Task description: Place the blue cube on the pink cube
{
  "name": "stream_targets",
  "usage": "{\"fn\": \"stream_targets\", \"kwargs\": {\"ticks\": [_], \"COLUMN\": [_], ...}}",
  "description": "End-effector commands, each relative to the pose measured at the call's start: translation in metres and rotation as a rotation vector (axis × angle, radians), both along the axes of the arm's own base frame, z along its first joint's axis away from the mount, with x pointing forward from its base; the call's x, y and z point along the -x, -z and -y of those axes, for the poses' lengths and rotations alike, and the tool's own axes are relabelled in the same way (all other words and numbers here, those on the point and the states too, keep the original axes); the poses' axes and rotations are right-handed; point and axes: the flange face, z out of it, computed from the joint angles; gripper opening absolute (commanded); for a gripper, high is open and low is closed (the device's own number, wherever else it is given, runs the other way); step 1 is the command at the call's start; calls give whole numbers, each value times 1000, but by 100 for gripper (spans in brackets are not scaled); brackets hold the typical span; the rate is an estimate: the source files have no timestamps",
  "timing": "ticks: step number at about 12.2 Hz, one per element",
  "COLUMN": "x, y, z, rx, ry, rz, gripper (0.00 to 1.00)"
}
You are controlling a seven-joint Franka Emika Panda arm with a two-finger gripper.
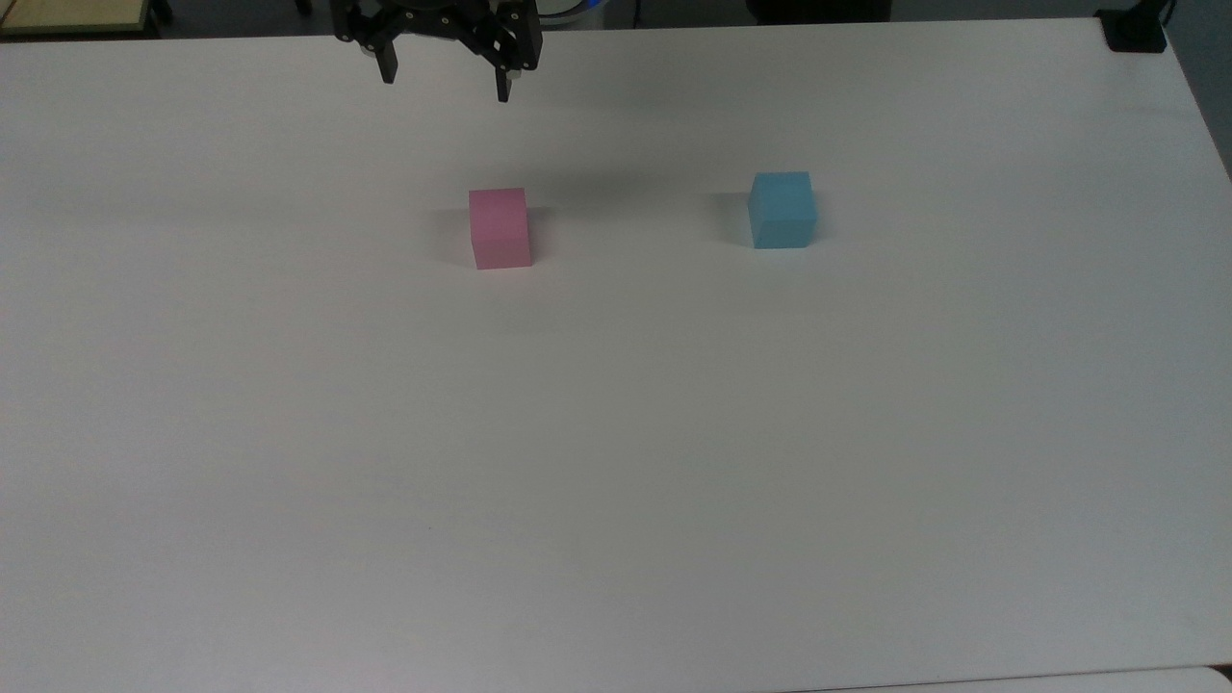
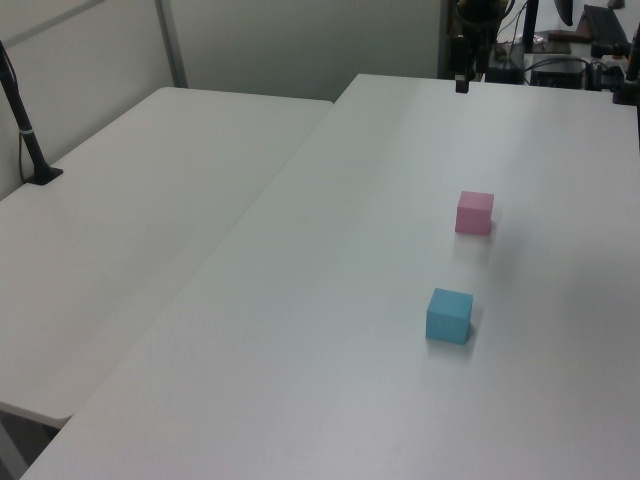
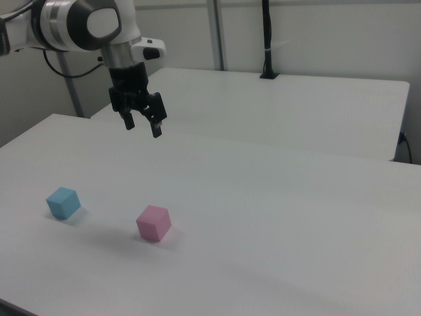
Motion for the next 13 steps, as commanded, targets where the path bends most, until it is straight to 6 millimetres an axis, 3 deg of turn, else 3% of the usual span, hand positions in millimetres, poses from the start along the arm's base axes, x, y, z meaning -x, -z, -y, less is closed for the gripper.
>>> {"fn": "stream_targets", "kwargs": {"ticks": [1, 8, 13], "x": [0, 1, -1], "y": [-4, 9, 4], "z": [0, -20, -28], "rx": [6, 1, -34], "ry": [0, -33, -39], "rz": [9, -23, -3], "gripper": [100, 100, 100]}}
